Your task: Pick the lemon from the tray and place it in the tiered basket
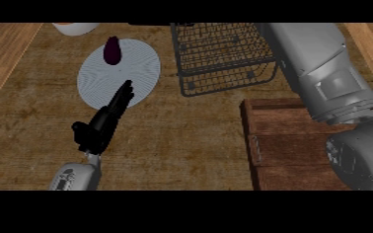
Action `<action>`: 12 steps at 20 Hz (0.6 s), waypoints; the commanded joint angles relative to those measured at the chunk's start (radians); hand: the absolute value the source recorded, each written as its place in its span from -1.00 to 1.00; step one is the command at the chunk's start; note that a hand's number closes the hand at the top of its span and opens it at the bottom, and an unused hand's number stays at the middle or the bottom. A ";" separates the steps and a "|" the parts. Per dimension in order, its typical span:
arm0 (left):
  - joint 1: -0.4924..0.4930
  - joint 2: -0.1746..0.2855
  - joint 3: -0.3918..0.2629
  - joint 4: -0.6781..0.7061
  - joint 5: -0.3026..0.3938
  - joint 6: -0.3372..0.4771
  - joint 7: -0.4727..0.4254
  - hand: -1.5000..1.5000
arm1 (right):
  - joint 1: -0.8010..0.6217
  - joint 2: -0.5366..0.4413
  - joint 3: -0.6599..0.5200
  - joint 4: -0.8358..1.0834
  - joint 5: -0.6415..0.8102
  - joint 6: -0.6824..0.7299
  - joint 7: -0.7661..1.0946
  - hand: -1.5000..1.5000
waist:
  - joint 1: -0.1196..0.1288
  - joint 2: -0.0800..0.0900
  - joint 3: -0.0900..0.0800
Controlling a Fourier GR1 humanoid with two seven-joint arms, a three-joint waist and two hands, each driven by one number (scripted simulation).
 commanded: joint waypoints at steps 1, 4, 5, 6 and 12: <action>-0.008 0.009 0.006 -0.005 0.011 -0.022 0.000 0.00 | -0.017 0.014 -0.041 -0.026 -0.041 -0.108 0.039 -1.00 | 0.010 0.004 -0.002; -0.020 0.012 0.024 0.019 0.015 -0.015 -0.004 0.00 | 0.005 -0.052 -0.022 -0.071 -0.004 -0.225 -0.004 -1.00 | 0.004 0.006 -0.002; 0.001 -0.002 0.001 -0.011 0.004 -0.007 0.010 0.00 | 0.040 -0.080 -0.010 -0.080 0.014 -0.251 -0.039 -1.00 | 0.007 0.006 -0.002; -0.012 0.000 0.025 0.012 0.010 0.004 -0.011 0.00 | 0.014 -0.080 -0.013 -0.097 0.017 -0.321 -0.007 -1.00 | -0.004 0.002 -0.002; 0.039 0.020 0.008 -0.069 0.016 -0.022 0.027 0.00 | 0.118 -0.241 -0.074 -0.135 -0.008 -0.419 -0.114 -1.00 | 0.008 0.002 0.000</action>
